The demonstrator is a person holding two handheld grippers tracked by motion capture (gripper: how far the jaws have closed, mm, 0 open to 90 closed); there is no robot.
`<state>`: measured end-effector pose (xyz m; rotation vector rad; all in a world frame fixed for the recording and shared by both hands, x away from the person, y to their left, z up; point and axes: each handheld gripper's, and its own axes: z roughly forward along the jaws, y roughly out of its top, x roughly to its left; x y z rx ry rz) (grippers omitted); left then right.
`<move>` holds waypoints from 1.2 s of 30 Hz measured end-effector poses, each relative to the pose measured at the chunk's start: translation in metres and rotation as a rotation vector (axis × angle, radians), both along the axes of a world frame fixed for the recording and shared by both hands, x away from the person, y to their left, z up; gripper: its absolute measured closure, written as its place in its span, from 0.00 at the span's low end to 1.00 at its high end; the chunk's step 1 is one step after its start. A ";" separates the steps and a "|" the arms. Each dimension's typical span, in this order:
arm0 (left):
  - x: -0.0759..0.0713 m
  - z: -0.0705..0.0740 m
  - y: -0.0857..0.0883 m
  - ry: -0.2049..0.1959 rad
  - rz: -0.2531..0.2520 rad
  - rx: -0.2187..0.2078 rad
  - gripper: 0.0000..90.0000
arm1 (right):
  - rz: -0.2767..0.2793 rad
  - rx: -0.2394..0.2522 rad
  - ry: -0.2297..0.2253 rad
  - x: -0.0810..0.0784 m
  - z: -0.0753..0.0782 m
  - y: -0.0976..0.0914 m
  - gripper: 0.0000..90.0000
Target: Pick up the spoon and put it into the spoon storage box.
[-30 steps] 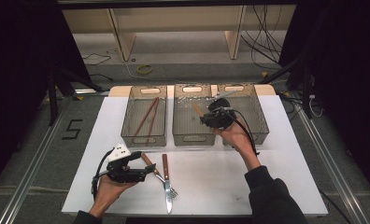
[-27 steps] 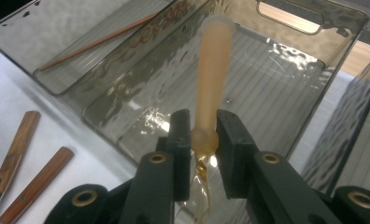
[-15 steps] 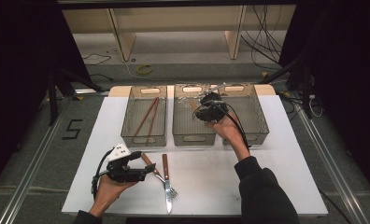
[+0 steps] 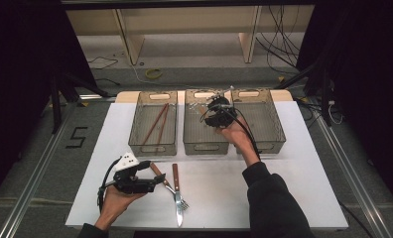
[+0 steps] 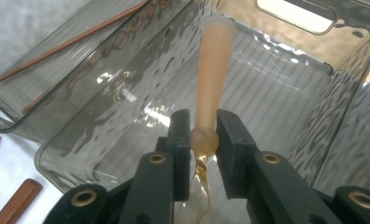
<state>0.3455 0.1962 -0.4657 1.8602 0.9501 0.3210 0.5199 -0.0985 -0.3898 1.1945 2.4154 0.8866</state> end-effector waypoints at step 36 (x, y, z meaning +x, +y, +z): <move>0.008 0.002 0.003 0.036 -0.009 0.003 0.22 | 0.103 0.065 -0.079 -0.051 0.023 -0.028 0.51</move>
